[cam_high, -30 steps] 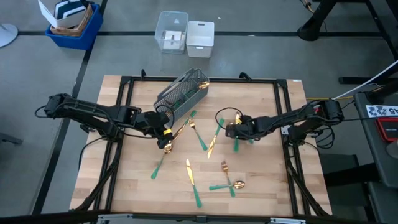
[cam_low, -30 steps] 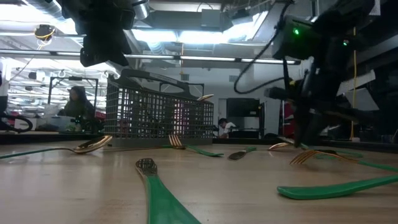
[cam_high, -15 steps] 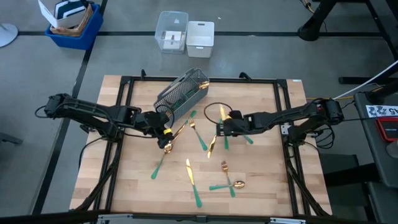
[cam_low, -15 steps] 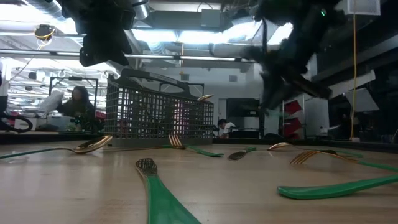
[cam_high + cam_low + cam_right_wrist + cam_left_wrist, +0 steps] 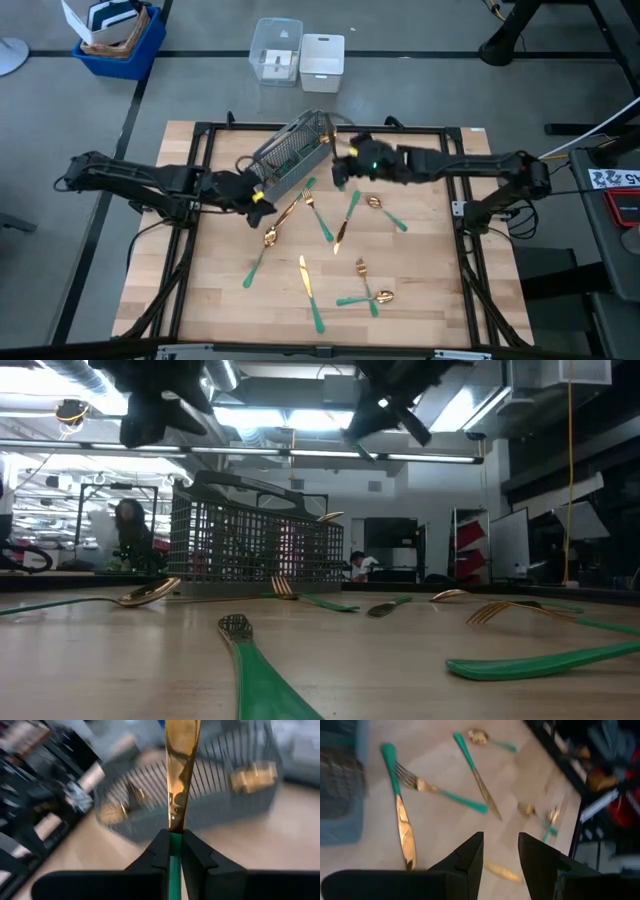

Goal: Sort silverware
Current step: Put the top right green-gold table knife into the silverware basket

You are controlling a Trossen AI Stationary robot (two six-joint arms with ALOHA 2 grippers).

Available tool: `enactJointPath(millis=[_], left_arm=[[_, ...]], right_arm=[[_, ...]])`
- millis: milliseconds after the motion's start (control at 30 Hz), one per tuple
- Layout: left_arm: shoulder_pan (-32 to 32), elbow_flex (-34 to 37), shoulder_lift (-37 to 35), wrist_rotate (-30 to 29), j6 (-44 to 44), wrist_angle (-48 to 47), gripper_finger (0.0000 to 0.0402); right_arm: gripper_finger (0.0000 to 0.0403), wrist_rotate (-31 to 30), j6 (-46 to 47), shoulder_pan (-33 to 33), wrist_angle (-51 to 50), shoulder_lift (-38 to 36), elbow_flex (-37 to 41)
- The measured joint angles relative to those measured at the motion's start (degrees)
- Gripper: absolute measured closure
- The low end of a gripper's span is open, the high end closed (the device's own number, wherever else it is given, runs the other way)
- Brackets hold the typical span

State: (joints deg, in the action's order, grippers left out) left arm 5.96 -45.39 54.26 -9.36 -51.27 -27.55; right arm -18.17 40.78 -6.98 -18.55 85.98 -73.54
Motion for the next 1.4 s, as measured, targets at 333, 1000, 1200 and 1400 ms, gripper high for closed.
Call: enactJointPath(millis=[333, 1000, 1200, 1400], left_arm=[[0.0, 0.0, -3.3, -7.8, -1.6, 0.0, 0.0288], [0.0, 0.0, -2.7, -13.9, -3.3, 0.2, 0.0288], [0.0, 0.0, -2.7, -14.1, -1.7, 0.1, 0.0288], [0.0, 0.0, -2.7, -14.4, -0.6, -0.1, 0.0288]], right_arm=[[0.0374, 3.2, -18.1, -8.9, 12.8, 0.8, 0.0], [0.0374, 11.8, -39.9, -20.6, 45.0, 19.6, 0.0], [0.0374, 11.8, -42.4, -21.3, 47.9, 23.8, 0.0], [0.0374, 11.8, -44.5, -21.2, 48.6, 25.4, 0.0]])
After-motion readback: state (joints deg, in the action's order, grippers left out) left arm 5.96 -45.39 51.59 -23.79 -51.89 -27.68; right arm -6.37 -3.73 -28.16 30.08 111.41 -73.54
